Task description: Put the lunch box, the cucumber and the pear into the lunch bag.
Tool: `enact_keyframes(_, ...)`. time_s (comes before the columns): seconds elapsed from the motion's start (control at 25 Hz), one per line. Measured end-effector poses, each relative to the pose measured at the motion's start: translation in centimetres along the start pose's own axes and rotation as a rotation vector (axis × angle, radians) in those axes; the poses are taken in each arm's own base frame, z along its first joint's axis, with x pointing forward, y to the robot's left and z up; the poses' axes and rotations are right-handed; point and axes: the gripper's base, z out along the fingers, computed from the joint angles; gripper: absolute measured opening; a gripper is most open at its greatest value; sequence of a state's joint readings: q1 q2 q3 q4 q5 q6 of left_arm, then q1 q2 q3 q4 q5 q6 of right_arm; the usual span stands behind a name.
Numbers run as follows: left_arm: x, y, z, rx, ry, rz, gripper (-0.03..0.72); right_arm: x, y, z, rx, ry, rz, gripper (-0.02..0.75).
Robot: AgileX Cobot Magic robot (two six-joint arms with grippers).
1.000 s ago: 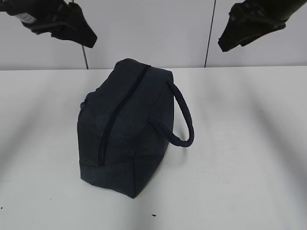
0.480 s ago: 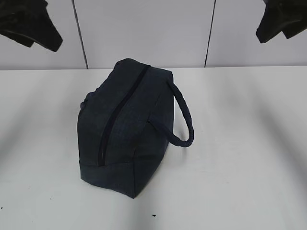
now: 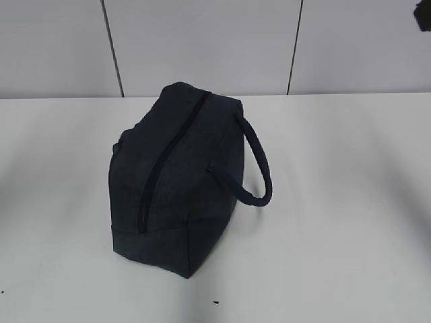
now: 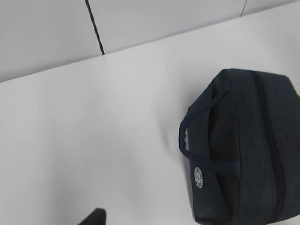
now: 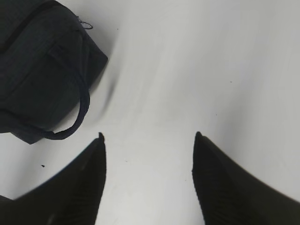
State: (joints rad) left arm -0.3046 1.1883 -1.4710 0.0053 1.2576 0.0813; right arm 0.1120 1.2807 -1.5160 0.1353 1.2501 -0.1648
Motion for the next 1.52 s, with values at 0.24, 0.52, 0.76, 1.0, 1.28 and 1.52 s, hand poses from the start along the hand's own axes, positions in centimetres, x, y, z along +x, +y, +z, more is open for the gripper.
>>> enact_keyframes(0.24, 3.0, -0.3, -5.0, -0.002, -0.122, -0.048, 0.407, 4.5, 1.3, -5.4, 0.011, -0.112, -0.002, 0.456)
enact_keyframes(0.52, 9.7, -0.9, -7.0, 0.006, -0.160, -0.059, 0.407, 10.9, 2.6, -9.3, 0.022, -0.216, -0.010, 0.456)
enact_keyframes(0.76, 17.0, -2.0, -6.0, 0.057, -0.159, -0.071, 0.405, 15.8, 3.1, -11.8, 0.074, -0.317, -0.023, 0.456)
enact_keyframes(1.0, 23.4, -2.5, -4.3, 0.058, -0.197, -0.073, 0.403, 20.5, 3.6, -11.8, 0.089, -0.371, -0.025, 0.456)
enact_keyframes(1.28, 27.7, -2.9, -4.6, 0.053, -0.348, -0.069, 0.400, 25.9, 3.6, -8.2, 0.109, -0.339, -0.025, 0.456)
enact_keyframes(1.52, 28.2, -2.6, -4.5, 0.018, -0.363, -0.064, 0.400, 29.5, 3.2, -4.4, 0.143, -0.292, -0.027, 0.456)
